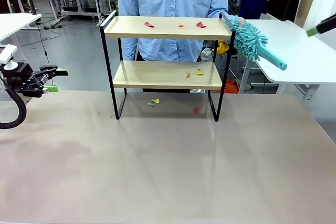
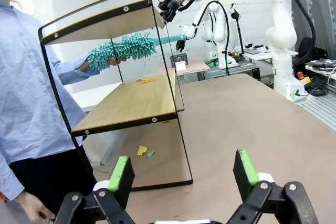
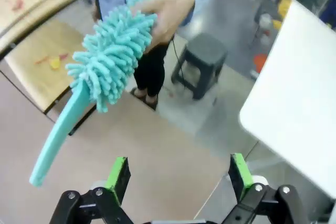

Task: Clean the shelf.
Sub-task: Pick up the Duster handed by the human.

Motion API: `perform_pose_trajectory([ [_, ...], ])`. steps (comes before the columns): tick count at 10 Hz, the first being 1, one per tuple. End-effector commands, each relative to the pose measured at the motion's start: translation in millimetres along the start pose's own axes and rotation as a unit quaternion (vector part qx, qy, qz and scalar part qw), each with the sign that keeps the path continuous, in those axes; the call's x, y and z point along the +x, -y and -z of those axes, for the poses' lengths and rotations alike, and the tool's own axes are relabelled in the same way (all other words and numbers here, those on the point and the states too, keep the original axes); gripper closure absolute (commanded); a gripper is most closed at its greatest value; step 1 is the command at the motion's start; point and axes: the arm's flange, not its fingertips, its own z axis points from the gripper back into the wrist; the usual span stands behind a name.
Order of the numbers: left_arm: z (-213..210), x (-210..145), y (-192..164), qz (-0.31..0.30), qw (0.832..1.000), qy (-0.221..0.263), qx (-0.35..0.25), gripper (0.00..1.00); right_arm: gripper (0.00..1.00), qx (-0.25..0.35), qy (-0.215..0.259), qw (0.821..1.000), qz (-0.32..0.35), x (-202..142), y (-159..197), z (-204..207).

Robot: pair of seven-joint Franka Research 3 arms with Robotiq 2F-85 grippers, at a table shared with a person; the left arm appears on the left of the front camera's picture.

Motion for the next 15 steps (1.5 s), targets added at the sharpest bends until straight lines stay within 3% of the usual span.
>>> perform_pose_trajectory([
  [1, 0, 3, 0, 0.002, 1.000, 0.000, -0.002, 0.00, 0.00, 0.004, -0.033, 0.998, 0.050, -1, -15, 8],
  [2, 0, 3, 0, 0.002, 1.000, 0.000, -0.002, 0.00, 0.00, 0.000, 0.000, 1.000, 0.000, 0, 0, 0],
  [5, 0, 3, 0, 0.002, 1.000, 0.000, -0.002, 0.00, 0.00, 0.000, 0.000, 1.000, 0.000, 0, 0, 0],
  [6, 0, 3, 0, 0.002, 1.000, 0.000, -0.002, 0.00, 0.00, -0.004, -0.019, 1.000, 0.014, 0, -5, 3],
  [10, 0, 3, 0, 0.002, 1.000, 0.000, -0.002, 0.00, 0.00, -0.085, -0.106, 0.981, 0.136, 44, -74, -31],
  [15, 0, 3, 0, 0.002, 1.000, 0.000, -0.002, 0.00, 0.00, -0.071, -0.132, 0.981, 0.124, 73, -160, -26],
])
